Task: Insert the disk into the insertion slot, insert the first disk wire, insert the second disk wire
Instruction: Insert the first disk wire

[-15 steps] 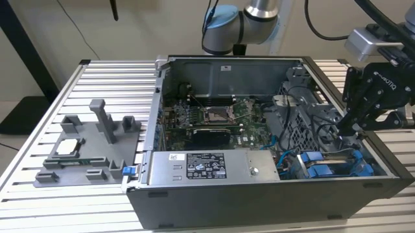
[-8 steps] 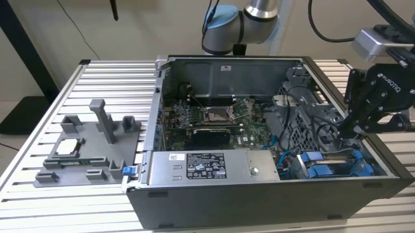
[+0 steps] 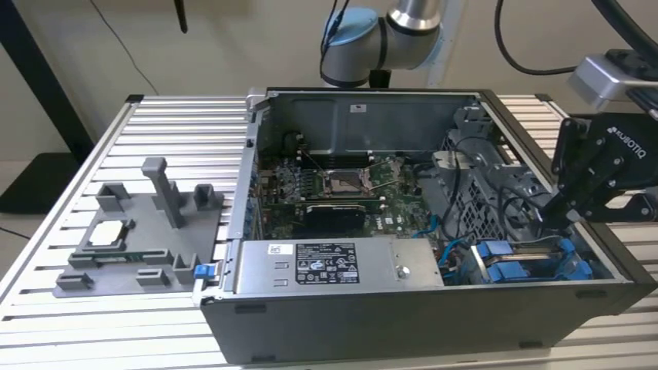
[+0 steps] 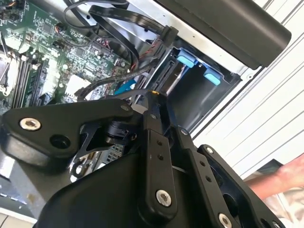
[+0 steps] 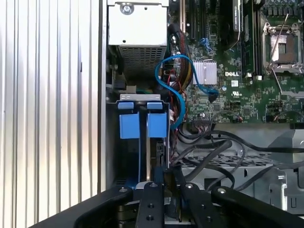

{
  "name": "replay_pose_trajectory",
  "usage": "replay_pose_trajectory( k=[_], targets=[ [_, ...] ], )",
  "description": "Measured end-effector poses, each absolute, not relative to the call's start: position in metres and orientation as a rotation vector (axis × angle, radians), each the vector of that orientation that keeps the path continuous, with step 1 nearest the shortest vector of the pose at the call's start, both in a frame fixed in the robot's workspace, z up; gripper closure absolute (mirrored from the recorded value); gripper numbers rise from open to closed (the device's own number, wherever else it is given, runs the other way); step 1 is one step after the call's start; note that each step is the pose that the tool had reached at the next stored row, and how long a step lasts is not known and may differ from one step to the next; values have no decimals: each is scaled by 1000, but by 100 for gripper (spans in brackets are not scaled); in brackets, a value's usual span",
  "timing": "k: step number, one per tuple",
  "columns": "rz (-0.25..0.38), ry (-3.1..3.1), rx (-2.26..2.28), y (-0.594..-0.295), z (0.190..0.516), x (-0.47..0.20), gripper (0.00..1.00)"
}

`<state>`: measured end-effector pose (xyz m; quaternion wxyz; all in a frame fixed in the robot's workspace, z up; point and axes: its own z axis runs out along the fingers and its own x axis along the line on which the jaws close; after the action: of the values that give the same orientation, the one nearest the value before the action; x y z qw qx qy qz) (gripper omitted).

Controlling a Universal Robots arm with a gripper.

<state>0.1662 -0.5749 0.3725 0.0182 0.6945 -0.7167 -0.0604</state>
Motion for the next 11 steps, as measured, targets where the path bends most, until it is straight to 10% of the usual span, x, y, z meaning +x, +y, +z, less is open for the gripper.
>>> replay_pose_trajectory(
  k=[11],
  targets=[
    [-185,-2228,2159,-578,370,166,100]
  ],
)
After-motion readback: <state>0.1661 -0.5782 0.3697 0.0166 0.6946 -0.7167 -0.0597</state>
